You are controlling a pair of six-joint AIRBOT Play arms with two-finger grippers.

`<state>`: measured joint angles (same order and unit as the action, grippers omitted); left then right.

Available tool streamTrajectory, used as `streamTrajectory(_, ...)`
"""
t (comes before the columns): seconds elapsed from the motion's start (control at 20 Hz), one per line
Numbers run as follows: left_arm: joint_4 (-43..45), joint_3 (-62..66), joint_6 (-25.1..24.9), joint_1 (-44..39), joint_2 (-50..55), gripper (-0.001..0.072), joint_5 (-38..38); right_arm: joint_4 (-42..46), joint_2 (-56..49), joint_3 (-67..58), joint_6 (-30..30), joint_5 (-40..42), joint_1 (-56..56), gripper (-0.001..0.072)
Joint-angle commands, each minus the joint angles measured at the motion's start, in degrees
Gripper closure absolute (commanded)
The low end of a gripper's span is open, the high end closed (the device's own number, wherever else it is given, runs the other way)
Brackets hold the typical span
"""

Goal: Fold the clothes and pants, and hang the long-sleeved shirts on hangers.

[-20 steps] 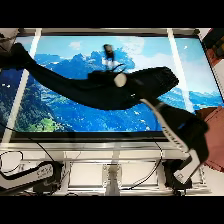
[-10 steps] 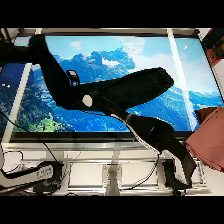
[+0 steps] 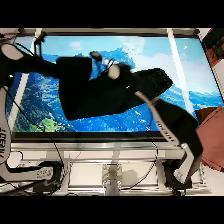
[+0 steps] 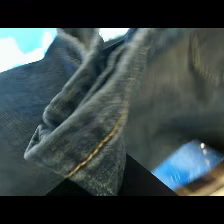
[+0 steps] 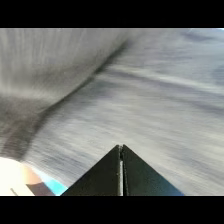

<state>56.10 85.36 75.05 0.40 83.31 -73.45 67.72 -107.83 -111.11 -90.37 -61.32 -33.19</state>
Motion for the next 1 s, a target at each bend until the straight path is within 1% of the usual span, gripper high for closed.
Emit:
streamTrajectory(0.0, 0.70, -6.19, 1.22, -3.72, 0.48, 0.0681, -1.18, 1.70, 7.39, -0.07, 3.10, -7.10, 8.39, 0.0682)
streamTrajectory(0.15, -0.83, -11.78, 1.22, -8.52, 0.55, 0.0670, 1.27, 1.68, 12.15, -0.04, 3.08, -6.95, 12.90, 0.0682)
streamTrajectory(0.2, -1.77, -13.00, 1.18, -10.23, 0.72, 0.0536, 2.71, 1.68, 13.25, -0.04, 3.08, -6.91, 13.84, 0.0682)
streamTrajectory(0.25, -2.45, -13.38, 1.18, -11.76, 1.20, 0.0227, 3.19, 1.70, 13.94, -0.07, 3.08, -6.88, 14.43, 0.0682)
streamTrajectory(0.3, -3.02, -13.38, 1.18, -13.20, 1.70, -0.0002, 3.23, 1.70, 14.43, -0.04, 3.08, -6.88, 14.82, 0.0682)
streamTrajectory(0.45, -2.99, -13.35, 0.52, -14.56, 1.42, 0.0007, 3.19, 1.66, 14.60, -0.02, 3.08, -7.23, 15.04, 0.0682)
streamTrajectory(0.6, -0.50, -13.35, 0.57, -9.92, -1.49, 0.0008, 3.39, 1.73, 14.60, -0.02, 3.10, -7.50, 15.06, 0.0682)
streamTrajectory(0.7, 2.36, -13.38, 0.57, -4.02, -4.28, 0.0009, 3.50, 2.14, 14.60, -0.02, 3.37, -7.87, 15.06, 0.0682)
streamTrajectory(0.85, 9.03, -13.57, 0.46, 7.15, -7.37, 0.0009, 3.78, 2.58, 14.60, -0.02, 4.55, -8.37, 15.06, 0.0682)
streamTrajectory(0.95, 9.25, -16.35, -3.30, 14.78, -7.91, 0.0010, 3.80, 3.13, 14.60, -0.02, 4.57, -8.33, 15.06, 0.0682)
